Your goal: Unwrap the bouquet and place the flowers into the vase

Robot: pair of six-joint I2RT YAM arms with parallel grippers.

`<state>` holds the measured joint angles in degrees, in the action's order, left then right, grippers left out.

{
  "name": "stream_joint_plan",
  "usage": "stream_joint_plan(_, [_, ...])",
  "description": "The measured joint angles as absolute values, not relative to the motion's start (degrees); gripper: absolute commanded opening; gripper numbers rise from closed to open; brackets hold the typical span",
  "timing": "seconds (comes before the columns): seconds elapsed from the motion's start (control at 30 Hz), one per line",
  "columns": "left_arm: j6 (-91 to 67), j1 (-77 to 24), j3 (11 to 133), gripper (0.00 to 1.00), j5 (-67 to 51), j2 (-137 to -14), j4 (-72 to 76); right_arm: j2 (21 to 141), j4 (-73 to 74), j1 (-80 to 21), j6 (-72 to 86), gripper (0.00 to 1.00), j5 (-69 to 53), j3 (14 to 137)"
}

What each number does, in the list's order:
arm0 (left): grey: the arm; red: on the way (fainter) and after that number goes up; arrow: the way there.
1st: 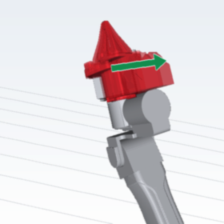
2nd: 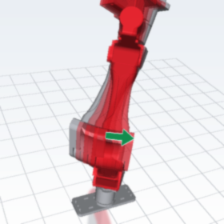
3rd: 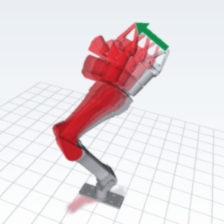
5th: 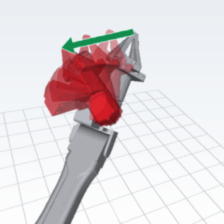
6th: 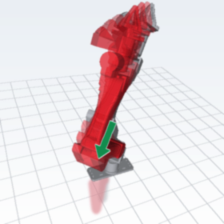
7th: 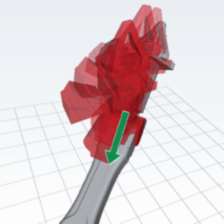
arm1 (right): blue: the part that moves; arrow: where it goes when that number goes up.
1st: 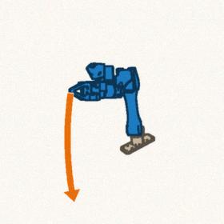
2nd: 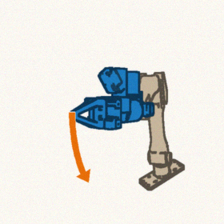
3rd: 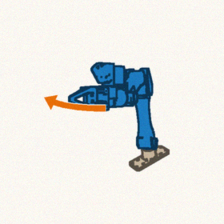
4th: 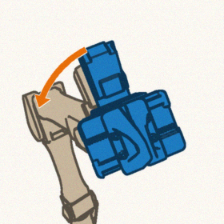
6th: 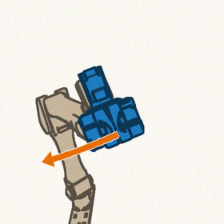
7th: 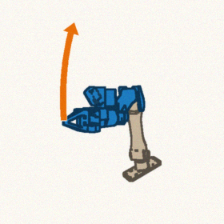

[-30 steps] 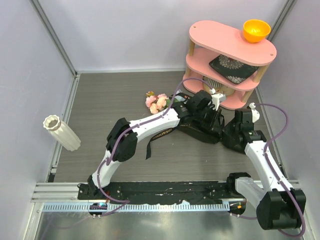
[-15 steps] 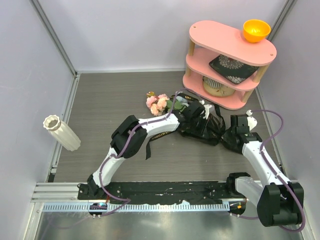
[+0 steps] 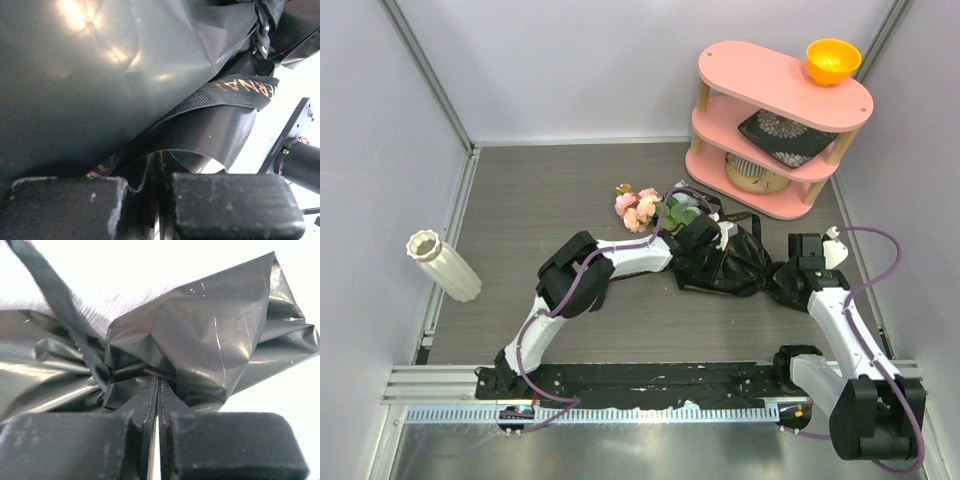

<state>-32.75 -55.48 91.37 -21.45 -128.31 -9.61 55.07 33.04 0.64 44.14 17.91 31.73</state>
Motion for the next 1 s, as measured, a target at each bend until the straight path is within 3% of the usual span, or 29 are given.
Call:
stream_joint_plan(0.2, [-32.84,-55.48,91.39,0.06,-21.67,-128.20,-9.61,47.70,36.84,0.43,41.69,0.23,14.72,35.48])
stream_joint_plan(0.4, [-32.88,-55.53,91.57,0.11,-21.69,-128.18,-9.63,48.45,35.97,0.40,40.38,0.22,5.50,38.76])
stream_joint_plan(0.6, [-32.64,-56.18,91.57,0.30,-22.72,-126.82,-10.04,57.91,33.30,0.10,39.09,0.16,-0.03,35.29])
stream_joint_plan(0.73, [-32.64,-56.90,91.59,0.49,-25.08,-123.55,-10.11,60.80,32.95,0.10,39.03,0.13,1.76,34.85])
stream_joint_plan(0.8, [-32.82,-57.30,91.88,0.54,-26.74,-121.62,-10.04,59.77,32.91,0.05,39.18,0.12,4.19,34.61])
stream_joint_plan(0.87, [-33.80,-57.60,93.38,0.52,-29.08,-120.03,-9.26,57.28,32.86,0.05,39.22,0.12,6.87,33.87])
stream_joint_plan(1.0, [-36.10,-57.80,99.90,0.35,-32.77,-120.51,-6.68,53.49,32.97,0.05,39.83,0.13,9.76,33.41])
